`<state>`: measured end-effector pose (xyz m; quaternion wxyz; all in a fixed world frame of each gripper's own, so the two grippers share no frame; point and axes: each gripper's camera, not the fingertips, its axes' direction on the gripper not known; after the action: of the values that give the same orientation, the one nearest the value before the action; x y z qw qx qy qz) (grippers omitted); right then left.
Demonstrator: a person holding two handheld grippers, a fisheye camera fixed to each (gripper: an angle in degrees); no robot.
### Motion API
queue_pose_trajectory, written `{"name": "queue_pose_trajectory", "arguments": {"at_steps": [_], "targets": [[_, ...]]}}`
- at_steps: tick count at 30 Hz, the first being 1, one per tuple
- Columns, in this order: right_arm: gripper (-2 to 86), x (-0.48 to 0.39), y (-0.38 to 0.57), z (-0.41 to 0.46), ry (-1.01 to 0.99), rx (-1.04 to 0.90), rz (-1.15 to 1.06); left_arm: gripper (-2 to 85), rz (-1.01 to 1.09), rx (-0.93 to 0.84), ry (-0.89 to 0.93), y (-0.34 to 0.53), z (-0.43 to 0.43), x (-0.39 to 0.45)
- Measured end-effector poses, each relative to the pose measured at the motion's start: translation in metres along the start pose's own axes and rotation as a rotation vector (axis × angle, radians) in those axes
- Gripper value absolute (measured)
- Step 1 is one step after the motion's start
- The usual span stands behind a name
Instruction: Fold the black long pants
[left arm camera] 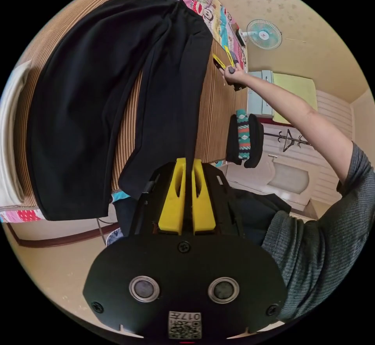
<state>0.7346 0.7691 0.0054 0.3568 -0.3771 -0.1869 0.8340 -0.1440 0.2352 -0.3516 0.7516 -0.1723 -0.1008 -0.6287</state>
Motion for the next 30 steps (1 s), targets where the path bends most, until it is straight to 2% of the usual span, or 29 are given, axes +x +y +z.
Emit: {"name": "queue_pose_trajectory", "arguments": {"at_steps": [4, 6, 8, 10, 13, 16, 19, 22, 25, 30], "targets": [[13.0, -0.015, -0.031, 0.077, 0.158, 0.002, -0.1, -0.1, -0.045, 0.035, 0.05, 0.01, -0.02, -0.004], [10.8, -0.033, -0.03, 0.11, 0.376, 0.03, -0.183, -0.2, -0.061, 0.05, 0.081, 0.015, -0.033, -0.008], [4.7, -0.071, -0.007, 0.163, 0.83, 0.112, -0.366, -0.3, -0.063, 0.076, 0.114, 0.024, -0.053, -0.012], [3.9, -0.089, 0.01, 0.223, 1.054, 0.066, -0.516, -0.6, -0.086, 0.103, 0.147, 0.037, -0.084, -0.024], [3.2, -0.104, 0.043, 0.329, 1.213, -0.087, -0.706, -0.8, -0.112, 0.158, 0.127, 0.056, -0.132, -0.04], [3.0, -0.115, 0.085, 0.409, 1.181, -0.139, -0.813, -0.7, -0.165, 0.185, 0.12, 0.074, -0.174, -0.066], [3.2, -0.108, 0.115, 0.459, 0.994, -0.199, -0.814, -0.7, -0.244, 0.211, 0.079, 0.095, -0.205, -0.096], [3.7, -0.077, 0.133, 0.49, 0.807, -0.381, -0.802, -0.5, -0.333, 0.201, 0.004, 0.113, -0.219, -0.124], [5.1, -0.03, 0.15, 0.476, 0.677, -0.481, -0.752, -0.2, -0.345, 0.193, 0.02, 0.119, -0.22, -0.139], [6.7, 0.08, 0.192, 0.392, 0.724, -0.753, -0.752, 0.3, -0.338, 0.144, 0.01, 0.119, -0.222, -0.137]]}}
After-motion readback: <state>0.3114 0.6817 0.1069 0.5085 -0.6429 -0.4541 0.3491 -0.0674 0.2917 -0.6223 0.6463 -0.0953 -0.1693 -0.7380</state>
